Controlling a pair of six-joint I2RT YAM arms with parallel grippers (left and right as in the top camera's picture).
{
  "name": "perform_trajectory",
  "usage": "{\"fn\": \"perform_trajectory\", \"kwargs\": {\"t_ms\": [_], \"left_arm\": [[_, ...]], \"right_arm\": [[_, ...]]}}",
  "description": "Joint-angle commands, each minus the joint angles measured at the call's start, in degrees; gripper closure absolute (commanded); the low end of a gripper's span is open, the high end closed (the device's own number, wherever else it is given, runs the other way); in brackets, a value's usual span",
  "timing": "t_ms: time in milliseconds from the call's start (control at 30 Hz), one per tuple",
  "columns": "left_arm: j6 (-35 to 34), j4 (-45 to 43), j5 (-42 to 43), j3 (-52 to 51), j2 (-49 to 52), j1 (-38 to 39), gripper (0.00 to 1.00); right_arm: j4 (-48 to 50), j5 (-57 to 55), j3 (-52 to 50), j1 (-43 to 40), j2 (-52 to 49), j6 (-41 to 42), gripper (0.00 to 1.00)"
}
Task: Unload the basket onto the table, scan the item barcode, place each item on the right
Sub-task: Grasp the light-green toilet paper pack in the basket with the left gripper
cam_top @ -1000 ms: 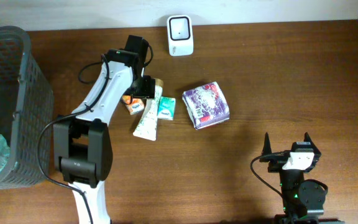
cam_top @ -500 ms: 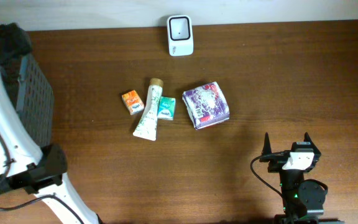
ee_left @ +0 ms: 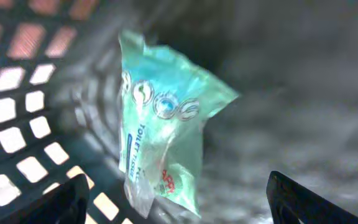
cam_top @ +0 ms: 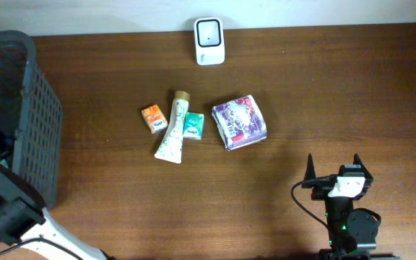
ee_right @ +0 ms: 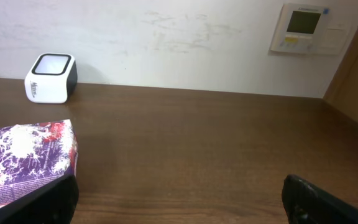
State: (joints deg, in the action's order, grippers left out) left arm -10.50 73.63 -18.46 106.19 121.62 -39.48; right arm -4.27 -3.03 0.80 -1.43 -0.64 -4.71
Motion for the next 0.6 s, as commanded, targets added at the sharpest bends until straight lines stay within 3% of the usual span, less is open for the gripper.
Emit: {"fn": "perform_trajectory", "kwargs": {"t_ms": [0, 67, 100, 167, 200, 233, 300, 367, 433, 467, 567], "left_arm": [[-0.13, -4.94, -0.22, -6.91, -0.44, -1.55, 0.16], [-0.13, -7.23, -0.20, -10.01, -0.44, -1.62, 0.16], [-0.13, -8.28, -0.22, -11.56, -0.44, -1.64, 0.23], [-0.13, -11.17, -0.24, -14.67, -0.44, -1.75, 0.25], [-0.13, -11.96, -0.26, -15.41, -0.44, -1.73, 0.29], [-0.13, -11.93, -0.24, -15.39, -0.44, -1.73, 0.43], [-0.15, -11.45, -0.22, -14.99, -0.46, -1.73, 0.51], [-0.13, -7.85, 2.36, -10.38, -0.46, -1.73, 0.70], [-0.15, -1.75, 5.53, -1.60, -0.46, -1.73, 0.73], [-0.15, 2.56, 7.67, 4.90, -0.48, -1.73, 0.81], [-0.13, 14.03, 18.16, 26.64, -2.10, -1.73, 0.82]], "right_arm": [[-0.04, -0.66, -0.48, 0.31, 0.28, 0.02, 0.01], [-0.04, -0.66, -0.48, 0.31, 0.28, 0.00, 0.01], [-0.04, -0.66, -0.48, 0.31, 0.28, 0.00, 0.01], [-0.04, -0.66, -0.48, 0.31, 0.28, 0.02, 0.01], [-0.04, -0.66, -0.48, 0.31, 0.28, 0.02, 0.01], [-0.04, -0.66, -0.48, 0.31, 0.28, 0.02, 0.01], [-0.04, -0.66, -0.48, 0.31, 0.28, 0.02, 0.01], [-0.04, -0.66, -0.48, 0.31, 0.28, 0.02, 0.01], [-0.04, -0.66, -0.48, 0.31, 0.28, 0.02, 0.01], [-0.04, -0.66, -0.48, 0.31, 0.28, 0.00, 0.01], [-0.04, -0.66, -0.48, 0.31, 0.28, 0.02, 0.01]]}}
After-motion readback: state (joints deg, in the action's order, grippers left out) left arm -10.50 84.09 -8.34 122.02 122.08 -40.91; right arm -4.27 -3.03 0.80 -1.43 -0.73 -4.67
